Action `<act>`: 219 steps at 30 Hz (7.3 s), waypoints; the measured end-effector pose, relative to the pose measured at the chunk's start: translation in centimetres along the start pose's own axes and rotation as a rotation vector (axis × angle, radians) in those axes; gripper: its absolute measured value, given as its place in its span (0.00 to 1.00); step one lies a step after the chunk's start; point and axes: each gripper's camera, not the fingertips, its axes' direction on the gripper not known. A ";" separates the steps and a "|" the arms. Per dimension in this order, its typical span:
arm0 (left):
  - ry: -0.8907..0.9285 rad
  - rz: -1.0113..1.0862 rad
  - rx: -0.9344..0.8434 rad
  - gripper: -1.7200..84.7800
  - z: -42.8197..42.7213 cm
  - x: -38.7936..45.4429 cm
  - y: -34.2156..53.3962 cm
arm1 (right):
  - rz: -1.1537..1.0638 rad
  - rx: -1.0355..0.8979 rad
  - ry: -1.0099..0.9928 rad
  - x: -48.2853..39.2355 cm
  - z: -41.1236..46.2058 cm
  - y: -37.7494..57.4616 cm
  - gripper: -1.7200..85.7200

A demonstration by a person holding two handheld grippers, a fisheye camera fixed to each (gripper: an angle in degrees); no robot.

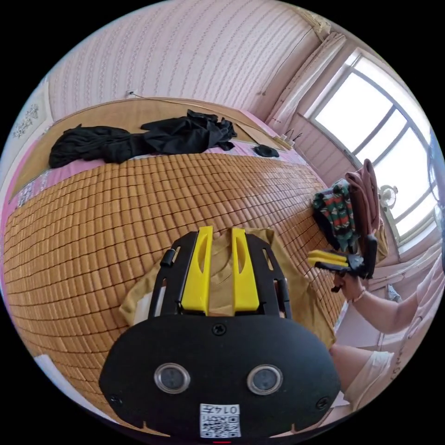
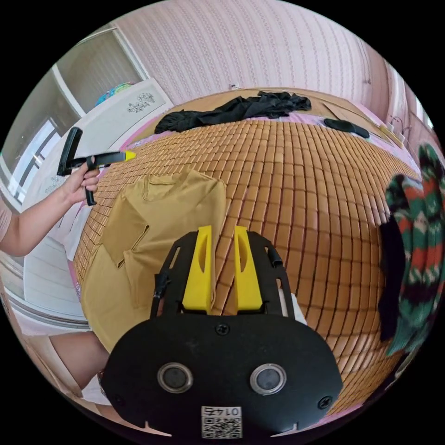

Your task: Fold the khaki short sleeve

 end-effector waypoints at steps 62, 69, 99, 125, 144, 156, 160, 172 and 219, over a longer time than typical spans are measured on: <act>-0.058 -0.102 -0.055 0.04 -37.2 28.8 28.1 | -0.253 -0.145 -0.065 -20.8 -8.3 22.4 0.11; -0.033 -0.105 -0.244 0.08 -28.7 35.4 26.6 | -0.204 -0.339 0.027 -26.5 1.3 21.9 0.10; -0.072 0.058 -0.326 0.06 -27.9 45.7 31.2 | -0.610 -0.443 0.149 -40.6 6.6 29.6 0.02; -0.058 0.329 -0.192 0.01 -25.0 55.4 37.1 | -0.576 -0.530 0.117 -40.1 14.8 3.9 0.02; 0.102 0.541 0.041 0.15 -24.6 64.2 41.1 | 0.152 -0.272 -0.001 -15.6 -11.3 23.6 0.14; 0.006 0.590 -0.111 0.11 -17.6 69.7 37.7 | 0.279 -0.060 -0.504 -6.7 -18.7 25.0 0.04; -0.001 0.574 -0.065 0.02 -19.9 69.8 37.4 | 0.347 0.021 -0.519 -2.0 -20.8 25.9 0.05; 0.111 0.652 -0.010 0.01 -26.3 71.0 41.2 | 0.640 0.194 -0.535 5.4 -19.1 27.4 0.11; 0.063 -0.425 -0.080 0.15 -34.1 40.6 27.6 | -0.349 -0.228 -0.012 -24.3 -0.3 10.3 0.16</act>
